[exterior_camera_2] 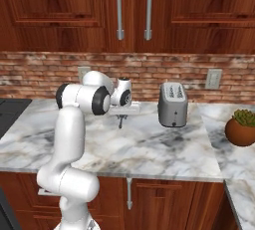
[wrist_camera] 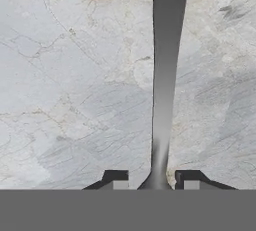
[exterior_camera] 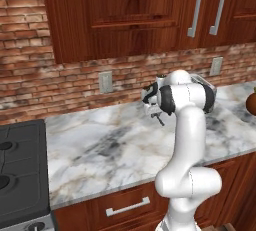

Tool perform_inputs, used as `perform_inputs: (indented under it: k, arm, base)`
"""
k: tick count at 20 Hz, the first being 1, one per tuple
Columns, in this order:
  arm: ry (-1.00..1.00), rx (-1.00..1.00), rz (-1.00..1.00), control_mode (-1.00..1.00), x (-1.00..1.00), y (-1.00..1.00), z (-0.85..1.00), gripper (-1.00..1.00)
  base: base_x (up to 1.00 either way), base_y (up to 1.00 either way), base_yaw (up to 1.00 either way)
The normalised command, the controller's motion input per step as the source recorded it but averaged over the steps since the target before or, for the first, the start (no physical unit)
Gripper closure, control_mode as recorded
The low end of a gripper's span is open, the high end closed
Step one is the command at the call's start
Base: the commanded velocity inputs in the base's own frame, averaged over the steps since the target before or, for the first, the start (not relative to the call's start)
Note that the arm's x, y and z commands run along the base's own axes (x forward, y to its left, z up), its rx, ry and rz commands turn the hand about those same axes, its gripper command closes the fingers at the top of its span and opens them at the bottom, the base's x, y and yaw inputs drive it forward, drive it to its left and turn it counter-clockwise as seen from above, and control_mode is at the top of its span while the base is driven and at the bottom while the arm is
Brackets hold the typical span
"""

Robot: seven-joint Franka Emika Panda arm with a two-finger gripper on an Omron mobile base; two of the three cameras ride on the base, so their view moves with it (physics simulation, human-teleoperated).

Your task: Organize the utensils by type. Pick up the wooden spoons from the counter and place them in the open cabinet. Then pick up the metallic utensils from the counter and place them in the open drawer.

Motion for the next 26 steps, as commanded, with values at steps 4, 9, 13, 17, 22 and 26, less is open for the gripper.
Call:
perform_inputs:
  k: [4,9,13,17,22,26]
  arm:
    - [0.02,0.00,-0.11,-1.00,-0.59,-0.25,-0.97,1.00]
    - [0.00,0.00,-0.16,-1.00,-0.51,-0.03,-0.70,1.00]
    - [0.00,0.00,-0.13,-1.00,-0.51,0.00,-0.23,1.00]
    - [0.00,0.00,-0.10,-1.00,-0.66,0.00,-0.04,1.00]
    - [0.00,0.05,-0.07,-1.00,-0.37,0.00,0.13,1.00]
    - [-0.13,0.03,-0.03,-1.00,-0.49,0.00,0.39,1.00]
  base:
    - [0.00,0.00,0.00]
    - [0.00,0.00,0.00]
    - [0.00,0.00,0.00]
    - [0.00,0.00,0.00]
    - [0.00,0.00,0.00]
    - [0.00,0.00,0.00]
